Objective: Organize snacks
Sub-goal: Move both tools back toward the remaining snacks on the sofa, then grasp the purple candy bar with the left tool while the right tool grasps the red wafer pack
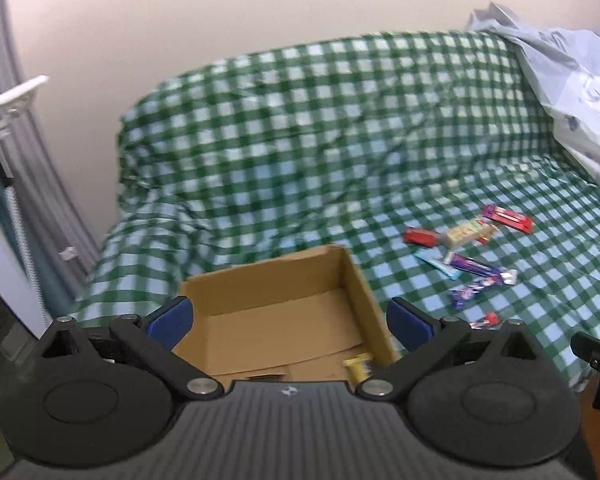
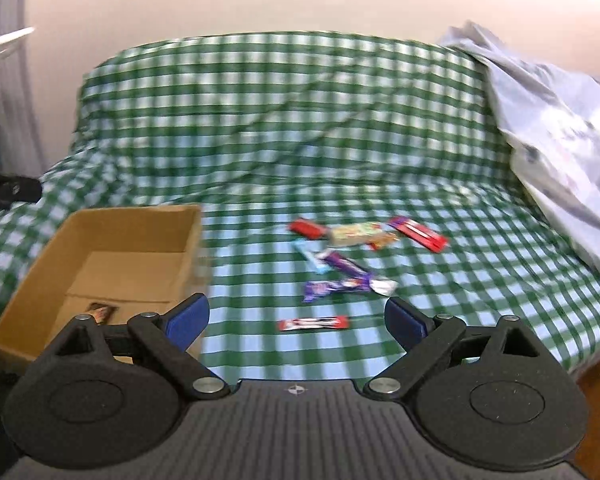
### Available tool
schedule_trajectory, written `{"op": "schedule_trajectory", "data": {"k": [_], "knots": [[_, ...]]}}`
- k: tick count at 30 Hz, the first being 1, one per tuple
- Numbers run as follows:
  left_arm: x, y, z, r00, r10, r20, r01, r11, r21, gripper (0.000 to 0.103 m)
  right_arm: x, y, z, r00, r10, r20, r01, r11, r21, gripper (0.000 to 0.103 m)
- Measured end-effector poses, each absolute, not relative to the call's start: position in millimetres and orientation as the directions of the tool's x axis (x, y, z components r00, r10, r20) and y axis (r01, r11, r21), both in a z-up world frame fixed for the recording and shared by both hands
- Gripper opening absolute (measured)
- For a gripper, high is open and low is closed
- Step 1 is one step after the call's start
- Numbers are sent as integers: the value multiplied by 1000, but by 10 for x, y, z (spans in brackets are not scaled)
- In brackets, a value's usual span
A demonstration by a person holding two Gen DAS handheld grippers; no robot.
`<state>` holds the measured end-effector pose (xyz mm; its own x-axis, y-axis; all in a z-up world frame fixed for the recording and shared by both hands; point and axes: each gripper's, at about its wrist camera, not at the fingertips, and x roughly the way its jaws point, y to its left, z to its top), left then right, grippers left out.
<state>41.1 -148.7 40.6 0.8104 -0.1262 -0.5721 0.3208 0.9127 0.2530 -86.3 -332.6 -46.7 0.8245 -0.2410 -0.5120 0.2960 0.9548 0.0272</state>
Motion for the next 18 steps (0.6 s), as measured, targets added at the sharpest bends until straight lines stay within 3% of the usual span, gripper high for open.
{"op": "schedule_trajectory", "data": {"k": [8, 18], "knots": [[821, -2409, 35, 734, -170, -658, 434, 862, 262, 103, -641, -4341, -747, 762, -329, -558, 437, 897, 69, 95], [1645, -3859, -1091, 522, -238, -819, 723, 632, 277, 103, 237, -5724, -1297, 668, -349, -657, 494, 868, 42, 95]]}}
